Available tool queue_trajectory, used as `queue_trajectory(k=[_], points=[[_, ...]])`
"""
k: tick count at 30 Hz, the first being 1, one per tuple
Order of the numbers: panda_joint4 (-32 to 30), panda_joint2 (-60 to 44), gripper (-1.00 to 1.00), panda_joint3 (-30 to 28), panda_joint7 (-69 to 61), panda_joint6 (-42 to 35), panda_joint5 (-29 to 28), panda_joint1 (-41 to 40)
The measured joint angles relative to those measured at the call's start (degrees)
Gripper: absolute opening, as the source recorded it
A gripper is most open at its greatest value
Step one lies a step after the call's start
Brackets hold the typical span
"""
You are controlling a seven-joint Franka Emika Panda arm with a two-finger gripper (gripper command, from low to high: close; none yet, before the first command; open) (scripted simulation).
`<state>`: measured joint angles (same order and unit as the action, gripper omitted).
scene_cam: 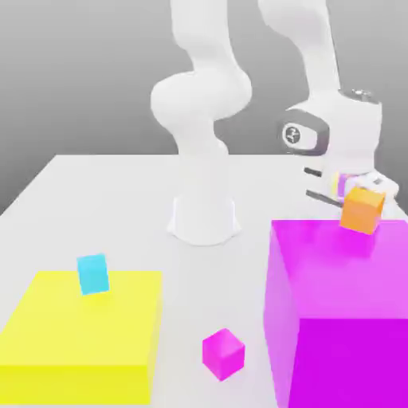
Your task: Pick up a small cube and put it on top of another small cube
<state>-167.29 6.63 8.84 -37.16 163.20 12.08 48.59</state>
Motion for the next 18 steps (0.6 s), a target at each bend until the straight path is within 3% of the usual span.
queue_trajectory(k=[10,15,18], points=[[14.7,8.1,-1.00,-9.0,7.9,-23.5,20.1,-1.5],[23.0,10.0,-1.00,-17.9,15.4,-35.9,25.5,-8.3],[25.1,8.0,-1.00,-22.8,20.3,-37.6,23.0,-14.3]])
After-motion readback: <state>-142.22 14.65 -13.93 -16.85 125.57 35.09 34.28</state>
